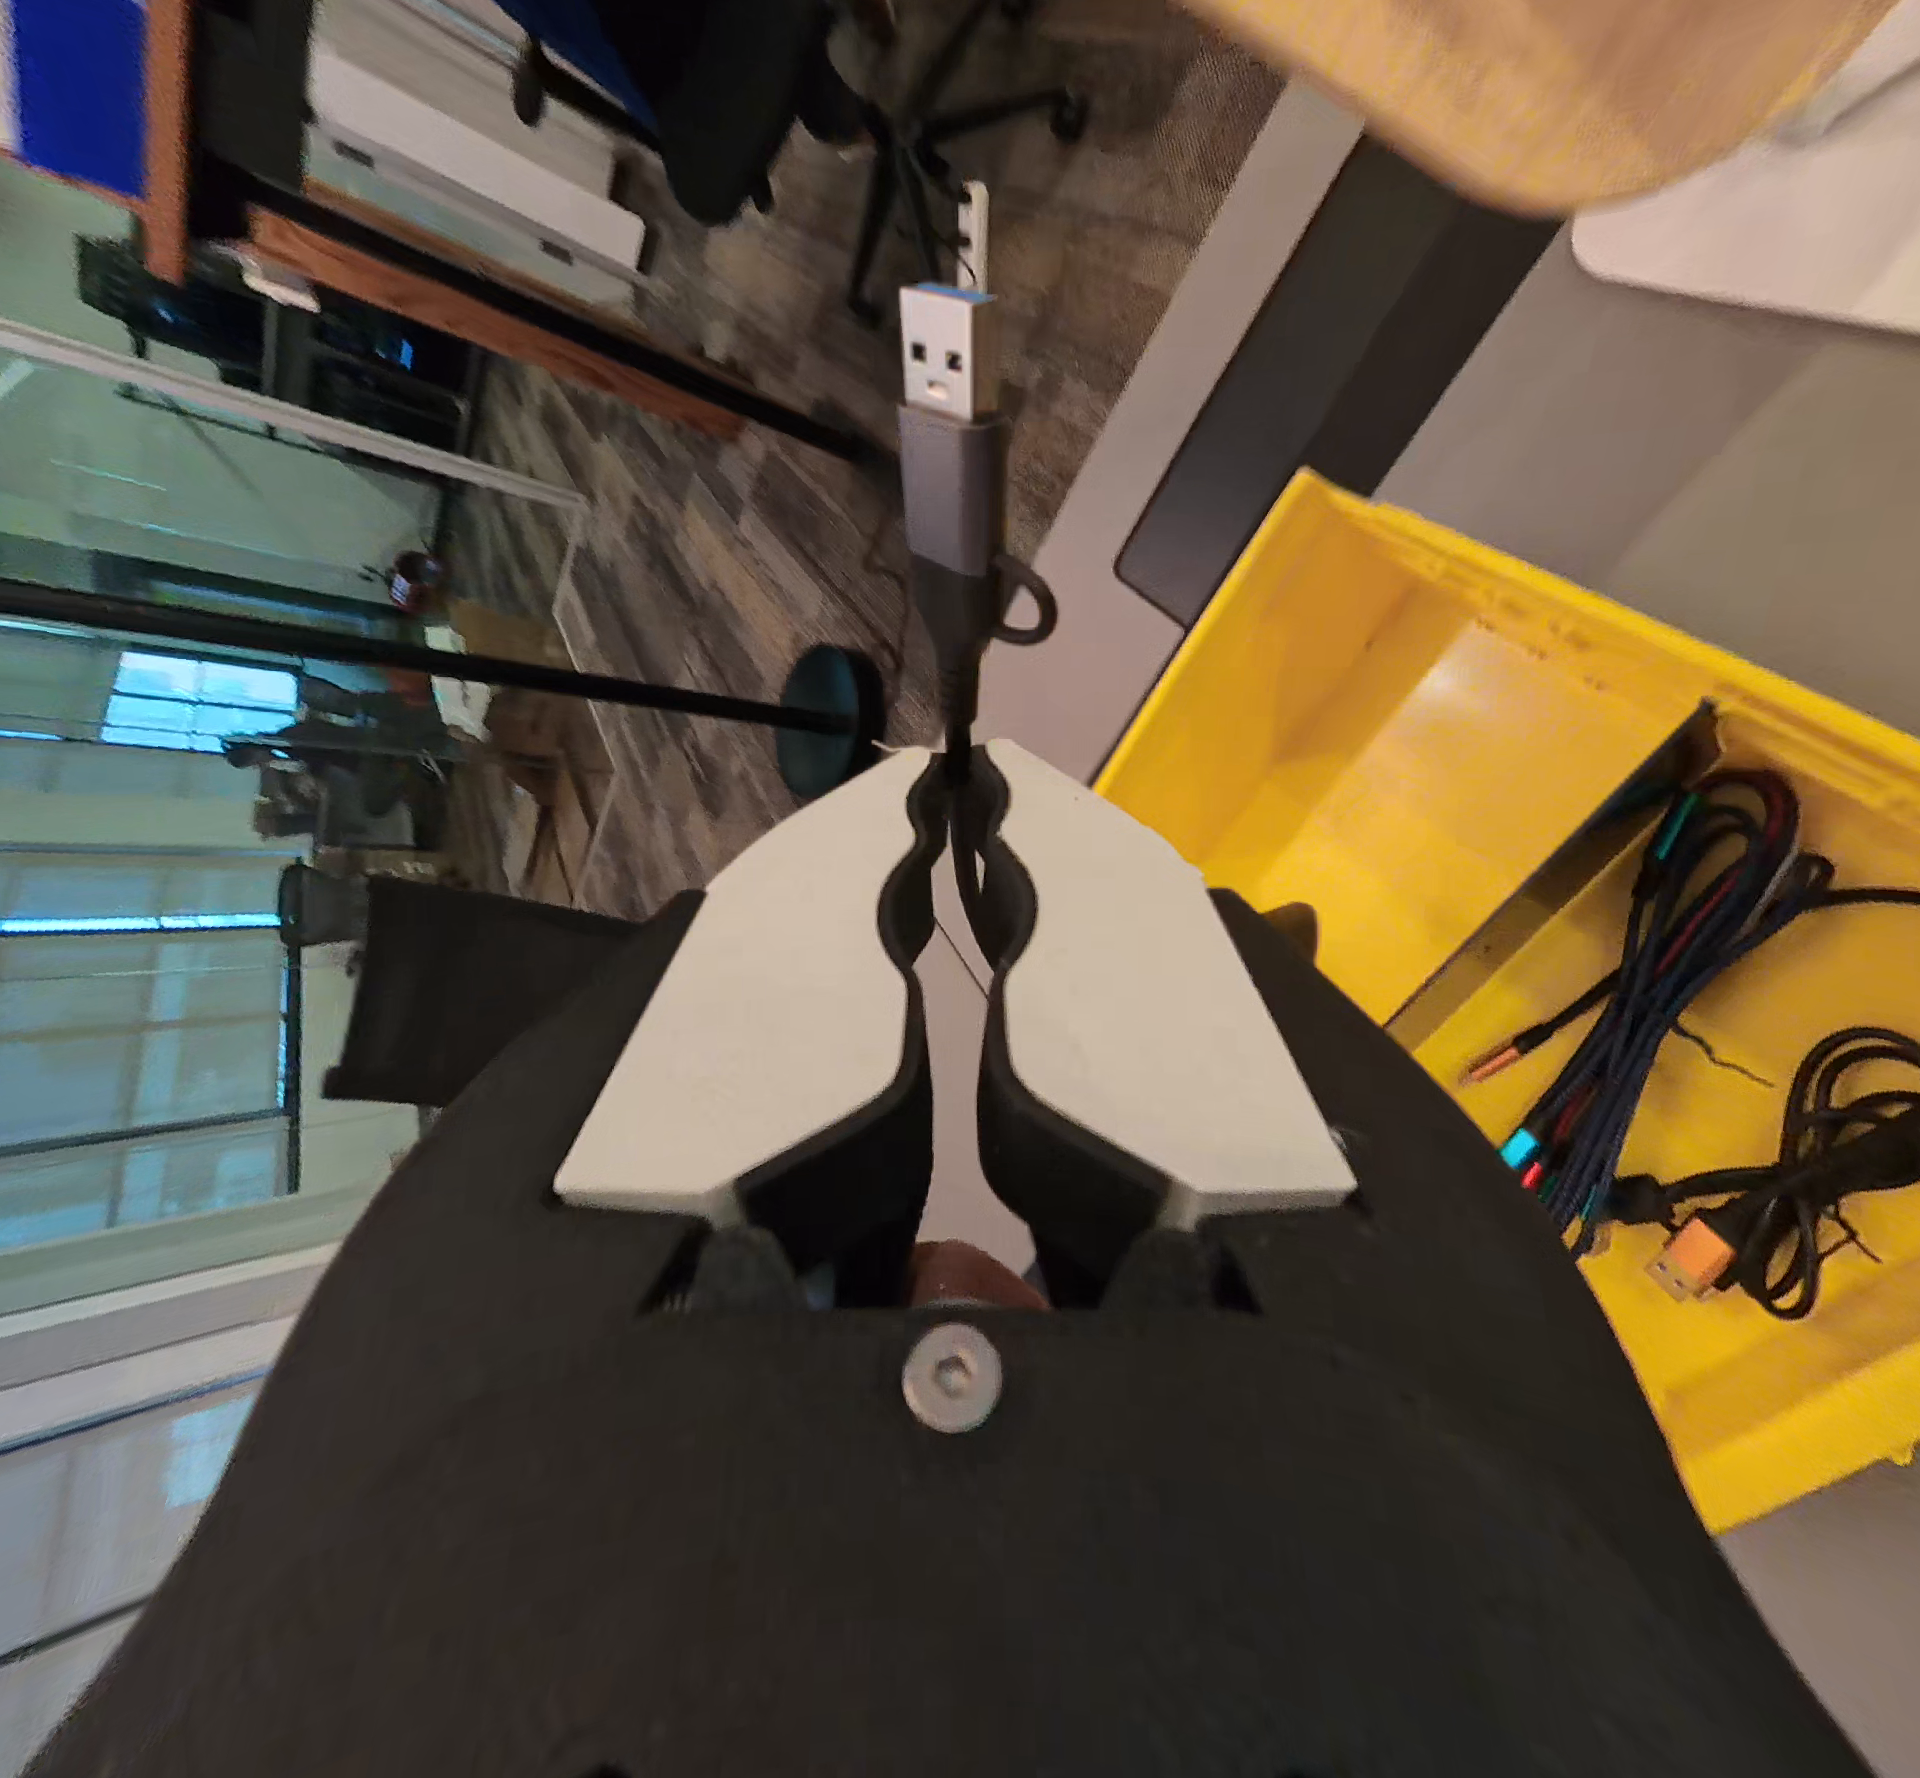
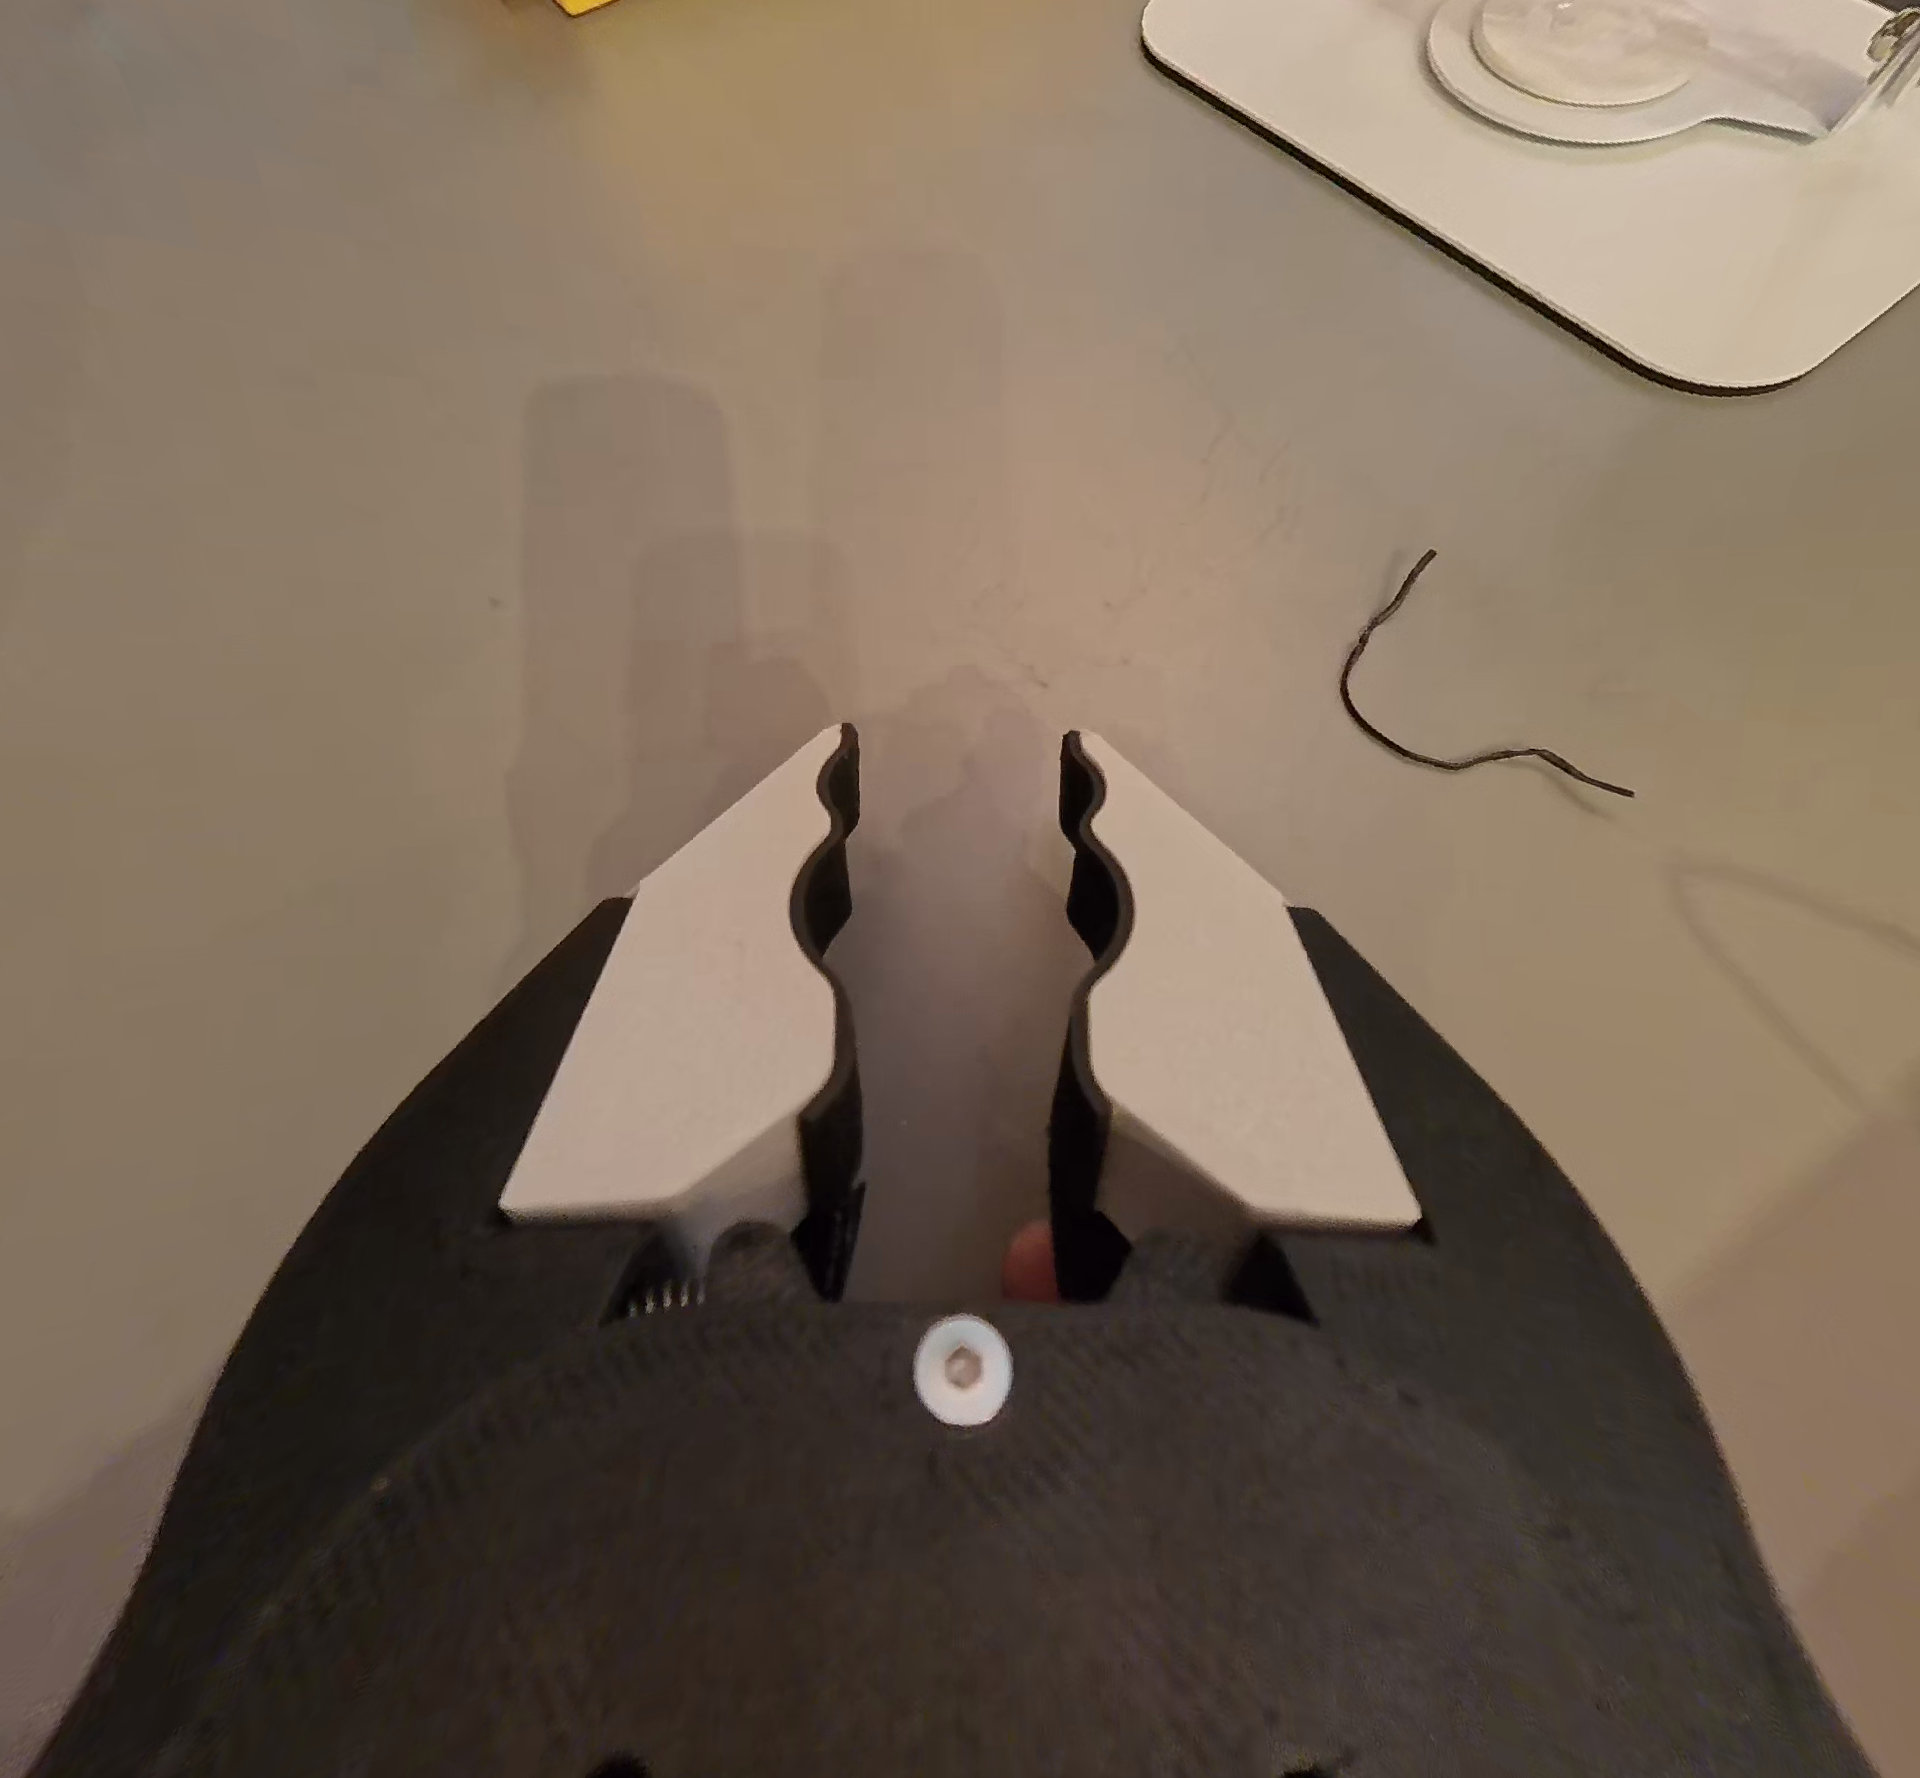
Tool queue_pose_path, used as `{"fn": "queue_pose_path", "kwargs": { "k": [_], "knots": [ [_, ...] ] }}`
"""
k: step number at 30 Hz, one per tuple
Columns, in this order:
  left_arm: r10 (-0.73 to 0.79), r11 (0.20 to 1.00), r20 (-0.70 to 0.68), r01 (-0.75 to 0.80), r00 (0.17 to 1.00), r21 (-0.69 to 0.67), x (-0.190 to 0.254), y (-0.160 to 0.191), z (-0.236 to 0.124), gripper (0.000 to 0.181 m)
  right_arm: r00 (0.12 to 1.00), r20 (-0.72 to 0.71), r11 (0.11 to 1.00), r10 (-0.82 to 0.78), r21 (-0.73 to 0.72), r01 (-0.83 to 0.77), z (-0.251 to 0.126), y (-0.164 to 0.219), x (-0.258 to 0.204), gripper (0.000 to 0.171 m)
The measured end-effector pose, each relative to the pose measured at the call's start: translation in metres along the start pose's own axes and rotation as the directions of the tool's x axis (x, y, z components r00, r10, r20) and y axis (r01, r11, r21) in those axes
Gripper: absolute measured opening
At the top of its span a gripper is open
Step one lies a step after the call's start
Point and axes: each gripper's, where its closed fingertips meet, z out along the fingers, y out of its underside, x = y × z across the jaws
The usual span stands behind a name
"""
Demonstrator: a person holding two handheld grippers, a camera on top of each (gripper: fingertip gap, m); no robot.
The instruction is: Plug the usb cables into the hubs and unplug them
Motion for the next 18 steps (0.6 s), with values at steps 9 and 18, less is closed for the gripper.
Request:
{"fn": "queue_pose_path", "kwargs": {
  "k": [9,18],
  "knots": [
    [-0.025,0.932,-0.039,0.037,0.999,0.36,0.018,-0.13,-0.111,0.003,1.0,-0.013,0.999,0.0,0.038,0.0,-0.005,-0.004,0.0,0.044],
    [0.018,0.903,-0.422,0.167,0.906,0.396,0.189,-0.182,-0.099,0.003,0.999,-0.019,0.992,0.047,0.117,-0.044,-0.03,-0.002,-0.004,0.05]
  ]
}}
